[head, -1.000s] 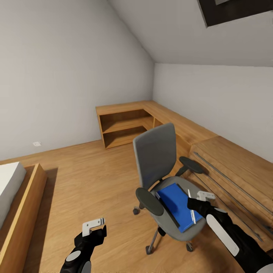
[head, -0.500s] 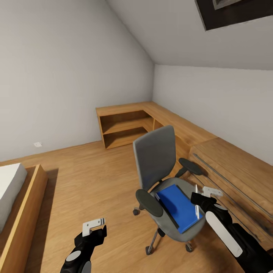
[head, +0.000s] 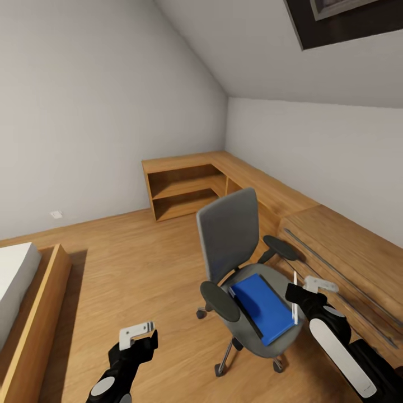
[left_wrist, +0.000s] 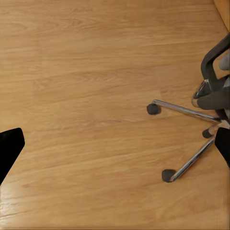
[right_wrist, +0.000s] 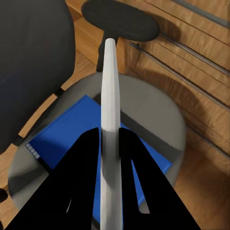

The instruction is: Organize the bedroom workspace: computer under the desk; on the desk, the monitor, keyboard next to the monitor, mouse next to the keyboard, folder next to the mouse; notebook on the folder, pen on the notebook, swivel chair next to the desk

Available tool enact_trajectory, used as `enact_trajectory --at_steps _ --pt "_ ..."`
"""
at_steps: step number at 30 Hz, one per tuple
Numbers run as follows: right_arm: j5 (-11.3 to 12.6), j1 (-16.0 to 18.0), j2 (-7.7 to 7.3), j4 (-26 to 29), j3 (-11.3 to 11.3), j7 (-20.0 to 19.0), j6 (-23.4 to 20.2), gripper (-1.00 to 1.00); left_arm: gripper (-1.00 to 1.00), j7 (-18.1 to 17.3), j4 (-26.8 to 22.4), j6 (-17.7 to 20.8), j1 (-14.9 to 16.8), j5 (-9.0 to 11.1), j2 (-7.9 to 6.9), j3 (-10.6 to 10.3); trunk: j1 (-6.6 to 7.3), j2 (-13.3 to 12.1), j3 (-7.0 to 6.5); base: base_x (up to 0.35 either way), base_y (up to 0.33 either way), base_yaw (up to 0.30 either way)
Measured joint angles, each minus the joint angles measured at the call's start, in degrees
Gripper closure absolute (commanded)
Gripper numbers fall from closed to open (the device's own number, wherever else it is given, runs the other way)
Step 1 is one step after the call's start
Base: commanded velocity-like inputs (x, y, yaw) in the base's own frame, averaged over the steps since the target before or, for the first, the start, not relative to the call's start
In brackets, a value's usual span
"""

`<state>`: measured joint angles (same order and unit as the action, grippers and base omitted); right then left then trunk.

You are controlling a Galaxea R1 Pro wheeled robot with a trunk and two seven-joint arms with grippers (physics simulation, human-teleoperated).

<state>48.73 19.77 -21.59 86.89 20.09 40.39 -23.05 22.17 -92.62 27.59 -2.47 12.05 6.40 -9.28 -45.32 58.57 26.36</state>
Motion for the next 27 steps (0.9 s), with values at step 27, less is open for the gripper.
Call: enact_trajectory --at_steps 27 --pt "0.08 -0.07 0.02 -3.88 -8.18 0.03 0.18 1.00 -1.00 0.07 1.88 0.30 0.01 -0.18 -0.16 -2.96 2.44 -4.43 -1.98 0.028 -0.042 -0.215"
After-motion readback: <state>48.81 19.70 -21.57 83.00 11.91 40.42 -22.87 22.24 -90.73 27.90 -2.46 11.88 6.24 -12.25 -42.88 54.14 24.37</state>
